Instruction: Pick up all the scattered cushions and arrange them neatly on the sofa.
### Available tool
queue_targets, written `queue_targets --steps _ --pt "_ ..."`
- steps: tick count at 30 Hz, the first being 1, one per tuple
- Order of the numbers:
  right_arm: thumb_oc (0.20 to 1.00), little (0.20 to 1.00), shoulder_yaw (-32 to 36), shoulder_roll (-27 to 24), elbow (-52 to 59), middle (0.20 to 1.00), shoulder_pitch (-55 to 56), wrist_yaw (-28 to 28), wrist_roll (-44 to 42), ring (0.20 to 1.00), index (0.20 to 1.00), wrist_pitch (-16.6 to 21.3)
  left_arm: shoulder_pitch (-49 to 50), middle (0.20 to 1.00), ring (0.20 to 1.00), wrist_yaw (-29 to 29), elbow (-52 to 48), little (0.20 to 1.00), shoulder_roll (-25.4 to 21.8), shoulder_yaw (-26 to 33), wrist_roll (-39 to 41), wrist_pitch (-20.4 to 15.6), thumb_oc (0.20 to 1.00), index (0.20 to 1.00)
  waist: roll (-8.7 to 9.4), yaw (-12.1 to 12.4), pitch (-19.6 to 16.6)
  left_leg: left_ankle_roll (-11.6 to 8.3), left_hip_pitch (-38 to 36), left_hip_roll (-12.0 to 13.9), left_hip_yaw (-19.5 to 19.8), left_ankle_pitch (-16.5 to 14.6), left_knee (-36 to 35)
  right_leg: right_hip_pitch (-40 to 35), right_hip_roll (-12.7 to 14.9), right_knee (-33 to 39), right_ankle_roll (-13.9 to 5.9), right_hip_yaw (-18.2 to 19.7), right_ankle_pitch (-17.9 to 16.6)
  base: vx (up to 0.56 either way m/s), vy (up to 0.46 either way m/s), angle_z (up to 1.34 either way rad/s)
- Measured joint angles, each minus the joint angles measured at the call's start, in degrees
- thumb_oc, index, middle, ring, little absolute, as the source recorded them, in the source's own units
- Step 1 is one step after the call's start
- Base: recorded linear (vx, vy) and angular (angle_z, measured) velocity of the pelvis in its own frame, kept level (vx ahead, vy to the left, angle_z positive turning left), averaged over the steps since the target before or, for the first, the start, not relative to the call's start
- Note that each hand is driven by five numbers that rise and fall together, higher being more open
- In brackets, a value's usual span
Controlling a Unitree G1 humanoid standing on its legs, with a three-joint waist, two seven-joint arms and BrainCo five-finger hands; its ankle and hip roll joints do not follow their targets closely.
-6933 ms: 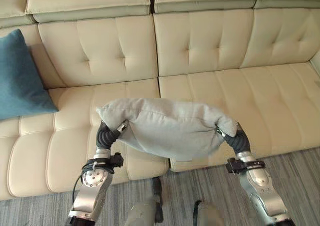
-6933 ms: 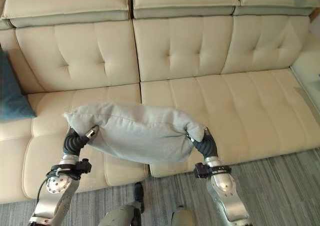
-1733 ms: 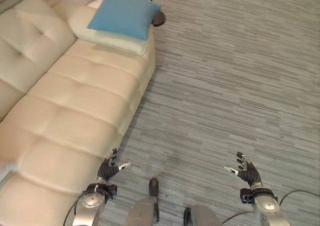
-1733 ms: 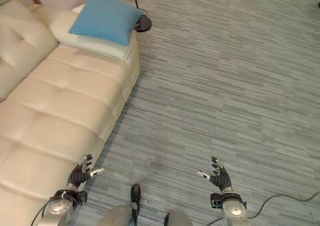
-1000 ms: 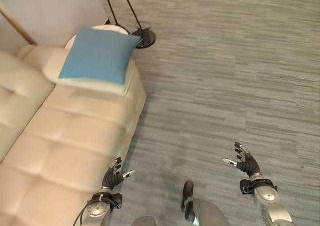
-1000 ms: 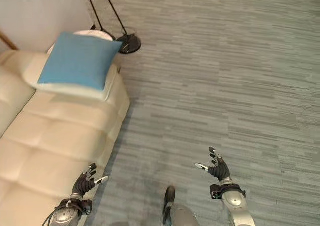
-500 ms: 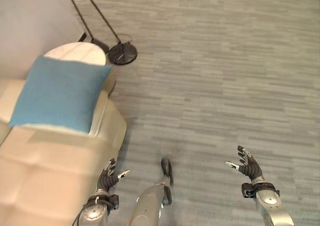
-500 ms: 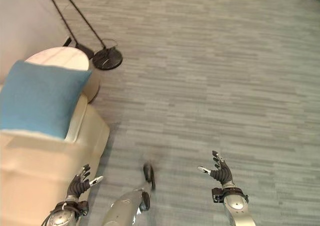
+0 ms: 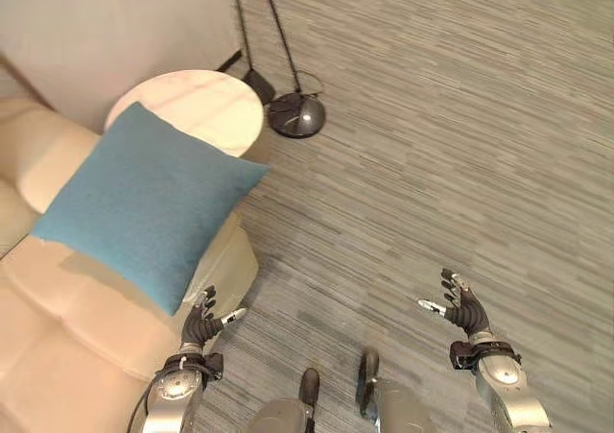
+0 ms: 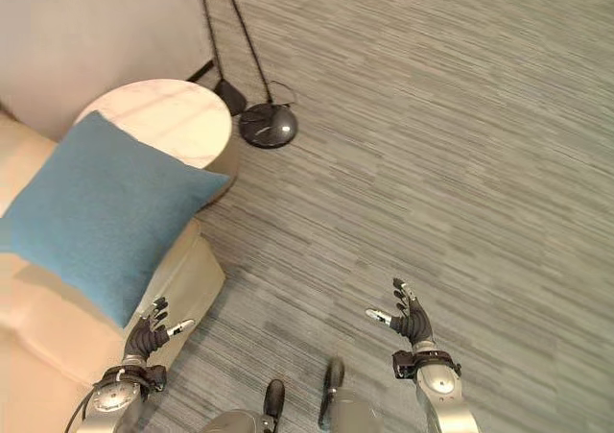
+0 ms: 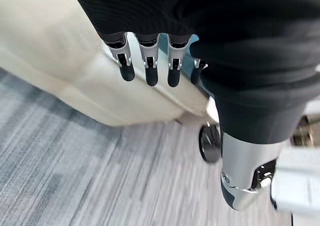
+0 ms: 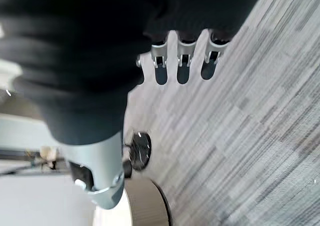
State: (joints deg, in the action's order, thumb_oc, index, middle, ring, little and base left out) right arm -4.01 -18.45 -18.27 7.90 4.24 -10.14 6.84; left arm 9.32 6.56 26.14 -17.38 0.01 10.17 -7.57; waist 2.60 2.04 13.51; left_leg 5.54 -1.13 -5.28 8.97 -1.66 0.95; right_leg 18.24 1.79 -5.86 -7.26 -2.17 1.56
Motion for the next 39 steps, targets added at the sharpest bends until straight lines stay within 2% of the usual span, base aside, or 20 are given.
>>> queue_targets --steps 3,6,8,9,11,13,14,17,18,19,21,22,24,25,26,30,33,35,38,39 --pt "1.0 1.0 0.3 -0.1 -1.1 1.0 3.2 0.1 0.0 1.0 1.0 0.0 -0.2 1.0 1.0 -1.0 -0.1 1.0 -0.3 -2.0 0.0 0.0 1.0 1.0 2.82 -2.4 -0.1 -2.38 -0.1 -2.5 9.5 -2.8 3.1 -3.6 1.7 5.5 1.01 2.3 -4.9 0.23 -0.172 2.02" --pt "1.0 1.0 0.5 -0.8 -3.9 1.0 1.3 -0.1 0.0 1.0 1.0 0.0 1.6 1.0 1.0 -1.6 -1.2 1.0 -0.4 -2.2 0.0 0.0 1.0 1.0 1.51 -0.8 0.4 -5.33 0.2 1.6 3.0 -5.8 5.0 -5.4 -0.4 4.1 6.14 -1.6 -10.4 0.22 -0.189 1.47" --pt "1.0 1.0 0.7 -1.4 -3.8 1.0 0.0 -0.1 0.0 1.0 1.0 0.1 2.1 1.0 1.0 -1.6 -1.2 1.0 -0.5 -2.2 -0.1 0.1 1.0 1.0 1.08 -0.3 0.6 -6.35 0.4 3.0 2.8 -6.6 5.8 -6.2 -1.6 5.2 6.28 -3.1 -10.3 0.16 -0.116 0.5" --pt "1.0 1.0 0.9 -1.8 -3.7 1.0 -0.9 0.0 -0.1 1.0 1.0 0.2 1.4 1.0 1.0 -1.6 -1.1 1.0 -0.4 -2.3 0.0 0.2 1.0 1.0 0.72 -1.0 1.5 -7.67 2.5 4.0 1.3 -7.2 9.0 -6.9 -1.3 5.5 7.04 -6.3 -9.2 0.19 -0.038 1.36" --pt "1.0 1.0 1.7 -1.2 -4.2 1.0 -1.2 0.2 -0.7 1.0 1.0 0.1 -2.0 1.0 1.0 -1.8 -0.5 1.0 -0.2 -2.6 0.0 0.1 1.0 1.0 2.3 -2.5 2.6 -7.24 9.6 7.0 -19.1 -7.0 12.7 -9.7 0.3 11.1 7.33 -11.5 -7.8 0.19 -0.02 1.66" --pt "1.0 1.0 1.4 -1.5 -4.5 1.0 -1.8 0.0 -1.2 1.0 1.0 0.0 -2.5 1.0 1.0 -1.7 -1.0 1.0 -0.1 -2.9 0.0 0.1 1.0 1.0 1.64 -1.7 2.9 -6.24 8.9 8.3 -20.5 -4.9 4.2 -8.6 -0.5 9.4 5.85 -13.4 -3.8 0.16 0.014 0.39" --pt "1.0 1.0 1.7 -1.6 -4.9 1.0 -3.3 0.1 -1.2 1.0 1.0 0.1 -2.1 1.0 1.0 -1.6 -1.5 1.0 -0.4 -3.1 -0.1 0.1 1.0 1.0 -0.25 -0.2 3.5 -7.61 9.1 11.4 -22.1 -0.4 3.7 -5.6 -1.1 1.0 9.74 -14.7 -0.7 0.32 0.037 -0.02" --pt "1.0 1.0 1.0 -0.1 -7.7 1.0 -3.4 0.2 -1.2 1.0 1.0 -0.1 -2.3 1.0 1.0 -1.2 0.1 1.0 -2.3 -3.4 -0.1 0.6 1.0 1.0 3.02 -0.8 3.5 -7.28 11.8 10.7 -23.4 -2.4 13.0 -2.7 0.9 -5.4 7.14 -13.4 1.2 0.38 0.098 0.42" --pt "1.0 1.0 0.1 -1.4 -8.3 1.0 -5.4 -0.1 -1.2 1.0 1.0 0.0 -0.4 1.0 1.0 -0.9 -0.8 1.0 0.2 -1.5 -0.1 0.5 1.0 1.0 -2.83 1.5 1.8 -5.32 13.2 16.7 -24.9 -3.1 8.4 -1.1 -2.8 -15.9 7.26 -17.2 5.4 0.27 0.136 0.3" --pt "1.0 1.0 0.3 -0.5 -7.8 1.0 -3.9 -0.2 -1.2 1.0 1.0 -1.0 0.9 1.0 1.0 -0.9 -2.1 1.0 -0.9 -1.3 -0.1 0.5 1.0 1.0 0.98 0.7 1.4 -6.37 11.3 13.2 -25.6 -3.0 7.1 -5.9 3.3 -23.7 3.46 -15.4 12.7 0.4 0.272 0.59" --pt "1.0 1.0 0.4 0.3 -7.8 1.0 -2.4 -0.6 -1.2 1.0 1.0 -1.4 3.8 1.0 1.0 -0.9 -1.0 1.0 -2.3 -1.3 -0.1 1.5 1.0 1.0 4.3 0.3 0.4 -7.77 8.9 11.0 -25.1 0.1 6.8 -18.5 3.2 -5.9 5.23 -9.8 11.2 0.35 0.264 0.3" --pt "1.0 1.0 0.5 1.3 -7.1 1.0 -3.8 -0.7 -1.2 1.0 1.0 -1.2 5.3 1.0 1.0 -0.9 -1.0 1.0 -2.0 -1.0 -0.1 1.4 1.0 1.0 4.91 0.9 0.5 -5.74 9.3 7.3 -23.6 -1.2 7.3 -20.1 4.8 -3.0 4.78 -8.4 8.8 0.33 0.256 -0.71" --pt "1.0 1.0 -1.9 2.0 -6.7 1.0 -4.1 -1.3 -1.1 1.0 1.0 -2.3 3.0 1.0 1.0 -0.9 1.6 1.0 -1.4 -1.0 -0.1 1.5 1.0 1.0 2.76 1.2 1.0 -0.13 6.8 3.7 -25.0 2.7 0.0 -19.2 5.8 -9.5 2.13 -7.3 9.1 0.52 0.385 -0.81" --pt "1.0 1.0 -4.2 1.7 -4.7 1.0 -3.7 -2.0 -1.0 1.0 1.0 -2.1 1.6 1.0 1.0 -0.8 2.6 1.0 -1.8 -1.0 -0.1 1.4 1.0 1.0 1.85 0.4 1.4 -0.16 4.0 3.2 -25.0 1.5 0.5 -8.9 8.6 -32.0 1.22 -6.5 7.9 0.42 0.257 -0.39" --pt "1.0 1.0 -4.5 2.0 -3.6 1.0 -2.8 -2.0 -1.0 1.0 1.0 -2.0 1.4 1.0 1.0 -0.8 2.5 1.0 -2.2 -1.2 -0.1 1.3 1.0 1.0 1.51 -0.6 0.8 -0.1 3.4 2.8 -24.7 1.4 0.3 -6.1 8.9 -35.0 0.43 -5.3 8.9 0.25 0.05 0.06" --pt "1.0 1.0 -4.2 1.5 -2.5 1.0 -0.6 -2.0 -1.0 1.0 1.0 -2.0 1.1 1.0 1.0 -0.2 1.4 1.0 -2.3 0.0 0.0 0.6 1.0 1.0 0.85 -1.9 0.7 -0.88 0.5 0.9 -23.8 0.9 -2.6 2.7 5.5 -18.8 1.46 -5.9 8.9 0.29 -0.055 0.17" --pt "1.0 1.0 -4.0 0.3 -3.8 1.0 0.4 -2.0 -1.1 1.0 1.0 -2.1 0.9 1.0 1.0 -0.3 2.0 1.0 -1.0 -0.2 0.0 0.6 1.0 1.0 -1.81 -3.9 0.7 -3.39 -3.5 -0.3 -17.1 -0.7 -2.1 3.3 -2.3 -10.9 4.14 -5.1 4.6 0.3 -0.163 0.78" --pt "1.0 1.0 -3.6 -0.4 -4.5 1.0 1.9 -2.2 -1.1 1.0 1.0 -2.2 1.5 1.0 1.0 -0.5 1.4 1.0 -0.9 -0.8 -0.1 0.4 1.0 1.0 -1.43 -3.8 0.2 -3.44 -5.7 -3.1 -15.6 -0.7 -0.5 1.1 -4.9 -8.2 11.96 -7.9 -0.3 0.22 -0.246 1.09" --pt "1.0 1.0 -1.4 -2.8 -7.4 1.0 3.6 -2.2 -1.1 1.0 1.0 -1.9 2.8 1.0 1.0 -1.0 2.1 1.0 0.4 -2.1 0.0 0.6 1.0 1.0 0.22 -3.9 -1.8 -4.63 -4.8 -9.8 -14.1 -1.4 7.9 -4.9 -3.8 -0.5 19.83 -7.6 -6.5 0.14 -0.172 1.1" --pt "1.0 1.0 -0.7 -3.7 -9.0 1.0 3.2 -2.0 -1.2 1.0 1.0 -2.3 3.2 1.0 1.0 -1.0 1.8 1.0 1.5 -2.3 0.0 0.7 1.0 1.0 -0.71 -3.6 -2.2 -5.33 -1.5 -8.6 -15.1 -5.2 14.3 -6.1 -3.5 1.2 19.22 -5.7 -7.1 0.14 -0.151 0.84"
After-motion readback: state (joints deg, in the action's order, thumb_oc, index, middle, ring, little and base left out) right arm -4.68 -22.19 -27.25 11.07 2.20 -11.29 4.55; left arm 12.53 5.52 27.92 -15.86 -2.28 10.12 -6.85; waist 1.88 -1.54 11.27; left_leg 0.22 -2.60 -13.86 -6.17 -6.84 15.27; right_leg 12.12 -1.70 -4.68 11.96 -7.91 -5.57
